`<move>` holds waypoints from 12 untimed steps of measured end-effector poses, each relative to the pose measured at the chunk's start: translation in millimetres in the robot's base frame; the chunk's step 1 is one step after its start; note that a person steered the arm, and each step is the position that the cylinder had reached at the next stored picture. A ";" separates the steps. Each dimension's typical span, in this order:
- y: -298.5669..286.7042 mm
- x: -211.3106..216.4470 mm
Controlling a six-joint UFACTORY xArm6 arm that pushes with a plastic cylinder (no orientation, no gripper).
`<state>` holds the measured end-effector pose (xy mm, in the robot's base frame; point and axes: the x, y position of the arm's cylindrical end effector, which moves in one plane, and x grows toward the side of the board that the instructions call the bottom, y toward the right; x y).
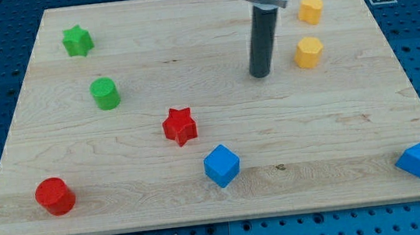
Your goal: Push yellow hexagon closer to the blue triangle
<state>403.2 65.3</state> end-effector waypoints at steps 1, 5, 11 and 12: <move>-23.9 -27.8; 10.4 -30.1; 105.5 -19.9; 87.6 -9.1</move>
<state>394.1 153.0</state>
